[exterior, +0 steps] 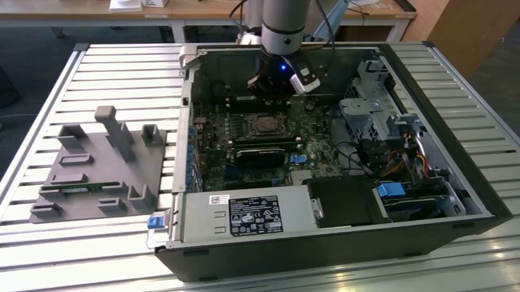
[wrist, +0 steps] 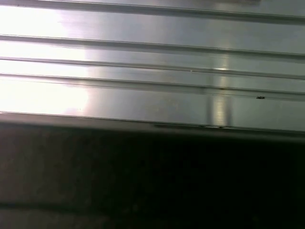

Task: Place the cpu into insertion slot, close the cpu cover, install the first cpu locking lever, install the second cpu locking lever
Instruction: 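Install the first cpu locking lever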

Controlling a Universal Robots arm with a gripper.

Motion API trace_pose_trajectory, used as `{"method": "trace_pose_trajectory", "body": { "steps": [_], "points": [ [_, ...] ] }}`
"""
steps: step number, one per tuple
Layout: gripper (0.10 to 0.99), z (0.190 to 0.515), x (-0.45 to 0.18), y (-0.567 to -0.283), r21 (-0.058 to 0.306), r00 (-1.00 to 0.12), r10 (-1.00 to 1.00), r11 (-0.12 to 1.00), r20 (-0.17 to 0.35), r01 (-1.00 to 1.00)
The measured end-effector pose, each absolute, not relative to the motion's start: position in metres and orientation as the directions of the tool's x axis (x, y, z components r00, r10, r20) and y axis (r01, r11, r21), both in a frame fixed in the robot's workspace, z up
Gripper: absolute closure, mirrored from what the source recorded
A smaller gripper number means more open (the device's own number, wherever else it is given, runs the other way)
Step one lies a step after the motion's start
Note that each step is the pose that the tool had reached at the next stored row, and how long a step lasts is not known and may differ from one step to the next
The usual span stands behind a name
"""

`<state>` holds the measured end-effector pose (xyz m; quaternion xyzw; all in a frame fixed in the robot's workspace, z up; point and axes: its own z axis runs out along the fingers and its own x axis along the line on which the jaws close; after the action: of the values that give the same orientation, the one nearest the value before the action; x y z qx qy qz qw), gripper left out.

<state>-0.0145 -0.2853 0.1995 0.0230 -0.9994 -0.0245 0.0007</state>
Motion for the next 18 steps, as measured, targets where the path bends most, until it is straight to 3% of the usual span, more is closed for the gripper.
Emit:
{"method": "trace_pose_trajectory", "body": {
  "steps": [18],
  "points": [
    [0.98,0.209,-0.013,-0.284,0.042,-0.999,-0.046,0.998,0.001,-0.046]
  ]
}}
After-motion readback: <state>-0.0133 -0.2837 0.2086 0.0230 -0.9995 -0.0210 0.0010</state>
